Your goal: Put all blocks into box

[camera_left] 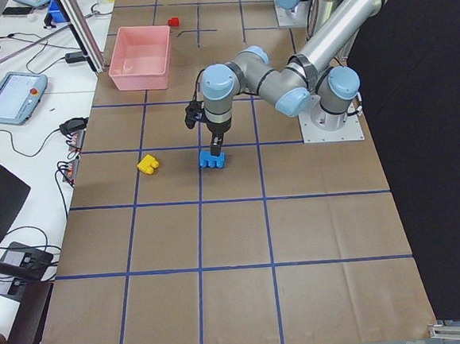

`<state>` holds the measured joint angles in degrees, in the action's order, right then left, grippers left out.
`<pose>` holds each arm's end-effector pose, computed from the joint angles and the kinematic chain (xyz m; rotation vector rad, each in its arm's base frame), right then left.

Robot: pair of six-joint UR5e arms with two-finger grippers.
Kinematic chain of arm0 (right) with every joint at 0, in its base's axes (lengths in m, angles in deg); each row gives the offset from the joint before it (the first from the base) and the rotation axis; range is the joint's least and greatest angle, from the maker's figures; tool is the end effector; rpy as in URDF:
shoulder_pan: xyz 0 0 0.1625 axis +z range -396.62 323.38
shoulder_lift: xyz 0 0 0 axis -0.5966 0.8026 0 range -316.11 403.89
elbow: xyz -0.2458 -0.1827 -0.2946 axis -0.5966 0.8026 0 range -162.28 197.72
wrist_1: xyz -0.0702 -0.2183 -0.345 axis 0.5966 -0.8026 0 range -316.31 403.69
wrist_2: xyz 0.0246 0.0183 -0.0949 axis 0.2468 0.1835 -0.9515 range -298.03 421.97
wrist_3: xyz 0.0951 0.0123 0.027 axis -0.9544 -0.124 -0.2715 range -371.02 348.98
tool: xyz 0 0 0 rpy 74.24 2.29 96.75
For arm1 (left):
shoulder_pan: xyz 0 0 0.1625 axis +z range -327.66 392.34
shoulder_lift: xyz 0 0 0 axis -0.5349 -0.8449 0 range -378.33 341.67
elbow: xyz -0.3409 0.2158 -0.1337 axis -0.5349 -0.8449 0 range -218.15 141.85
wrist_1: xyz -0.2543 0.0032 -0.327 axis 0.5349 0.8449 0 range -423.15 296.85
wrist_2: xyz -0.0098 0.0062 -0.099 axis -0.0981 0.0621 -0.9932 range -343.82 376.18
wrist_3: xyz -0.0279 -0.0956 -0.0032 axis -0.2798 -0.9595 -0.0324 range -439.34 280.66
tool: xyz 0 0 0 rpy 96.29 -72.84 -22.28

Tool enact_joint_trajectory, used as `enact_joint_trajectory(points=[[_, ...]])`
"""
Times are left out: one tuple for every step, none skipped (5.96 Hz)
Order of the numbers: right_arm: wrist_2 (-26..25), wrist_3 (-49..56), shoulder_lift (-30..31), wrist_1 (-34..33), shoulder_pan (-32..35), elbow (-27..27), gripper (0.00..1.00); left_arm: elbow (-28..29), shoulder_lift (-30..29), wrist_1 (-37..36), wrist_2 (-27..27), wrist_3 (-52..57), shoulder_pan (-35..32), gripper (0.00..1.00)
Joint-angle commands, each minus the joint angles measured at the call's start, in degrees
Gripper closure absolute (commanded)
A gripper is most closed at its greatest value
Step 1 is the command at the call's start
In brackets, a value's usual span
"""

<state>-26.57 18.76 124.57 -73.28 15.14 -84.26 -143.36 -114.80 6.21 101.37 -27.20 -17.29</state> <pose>-0.2296 -0.5109 0.3502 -0.2269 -3.0954 0.1498 0.2225 -0.4805 0.3389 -0.3136 -3.0535 0.0737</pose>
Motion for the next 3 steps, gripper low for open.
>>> enact_joint_trajectory(points=[[0.0, -0.1, -3.9, -10.9, -0.3, -6.1, 0.07, -0.7, -4.6, -6.8, -0.5, -5.5, -4.3, 0.01], [-0.5, 0.5, -4.0, -12.0, -0.9, -7.8, 0.06, -1.3, -8.1, -11.8, -0.6, -5.6, -4.5, 0.01], [-0.6, 1.0, -4.4, -11.8, -3.0, -9.2, 0.06, -3.2, -10.6, -17.5, -0.6, -5.6, -4.9, 0.01]])
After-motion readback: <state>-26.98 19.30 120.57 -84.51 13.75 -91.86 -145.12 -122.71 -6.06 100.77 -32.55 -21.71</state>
